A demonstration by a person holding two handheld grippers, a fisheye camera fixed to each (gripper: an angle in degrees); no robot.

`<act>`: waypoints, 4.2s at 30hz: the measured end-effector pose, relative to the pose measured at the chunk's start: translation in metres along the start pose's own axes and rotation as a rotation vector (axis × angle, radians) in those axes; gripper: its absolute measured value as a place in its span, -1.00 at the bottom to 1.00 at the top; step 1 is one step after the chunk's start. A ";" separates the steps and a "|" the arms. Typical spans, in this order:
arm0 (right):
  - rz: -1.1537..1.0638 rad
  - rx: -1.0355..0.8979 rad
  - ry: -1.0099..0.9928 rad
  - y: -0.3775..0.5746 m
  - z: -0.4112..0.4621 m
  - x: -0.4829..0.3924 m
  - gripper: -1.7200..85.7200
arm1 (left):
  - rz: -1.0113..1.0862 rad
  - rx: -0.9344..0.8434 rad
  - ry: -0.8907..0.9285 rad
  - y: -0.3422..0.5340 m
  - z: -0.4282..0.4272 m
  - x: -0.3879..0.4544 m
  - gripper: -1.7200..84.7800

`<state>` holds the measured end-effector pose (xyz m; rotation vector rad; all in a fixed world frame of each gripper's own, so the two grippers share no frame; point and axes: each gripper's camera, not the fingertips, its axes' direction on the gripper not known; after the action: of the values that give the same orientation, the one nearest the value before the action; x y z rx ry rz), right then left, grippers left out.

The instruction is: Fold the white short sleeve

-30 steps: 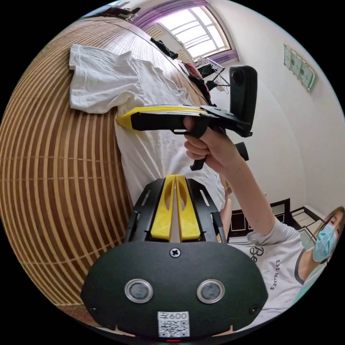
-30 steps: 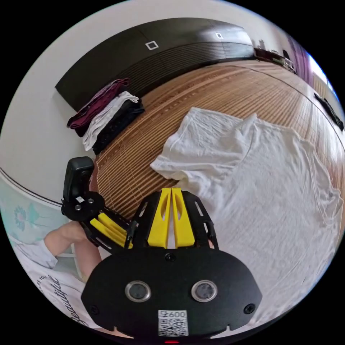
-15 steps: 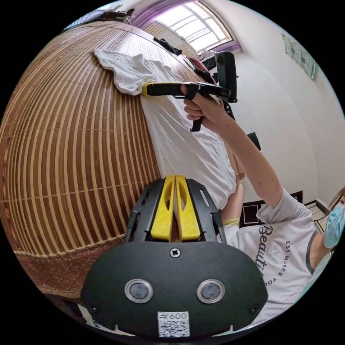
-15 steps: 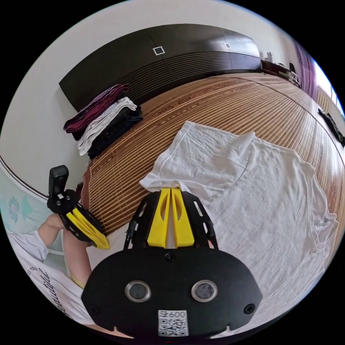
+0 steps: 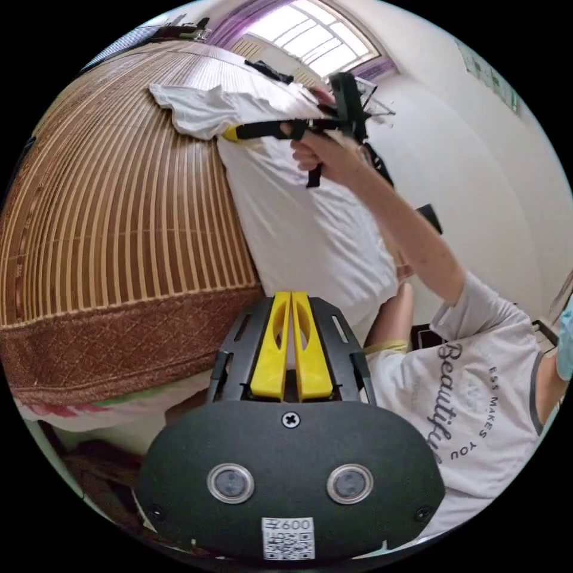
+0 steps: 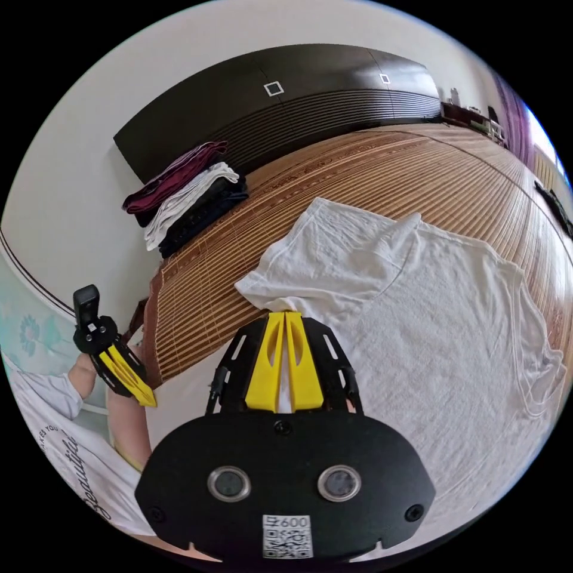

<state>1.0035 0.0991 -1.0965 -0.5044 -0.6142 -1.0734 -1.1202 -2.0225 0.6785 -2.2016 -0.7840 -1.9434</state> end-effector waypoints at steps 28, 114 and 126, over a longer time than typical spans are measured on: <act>0.616 0.302 0.492 0.194 -0.191 0.160 -0.98 | 0.071 0.161 -0.352 -0.243 0.136 0.057 -0.96; 0.656 0.145 -0.094 0.502 -0.432 -0.093 -0.81 | -0.158 -0.197 -0.018 -0.030 -0.011 -0.080 -0.76; 0.606 0.010 -0.112 0.476 -0.435 -0.079 -0.97 | -0.122 -0.228 -0.002 -0.040 0.010 -0.095 -0.89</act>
<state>1.5050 0.0552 -1.5068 -0.6900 -0.5153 -0.4702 -1.1334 -2.0128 0.5763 -2.3306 -0.7467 -2.1890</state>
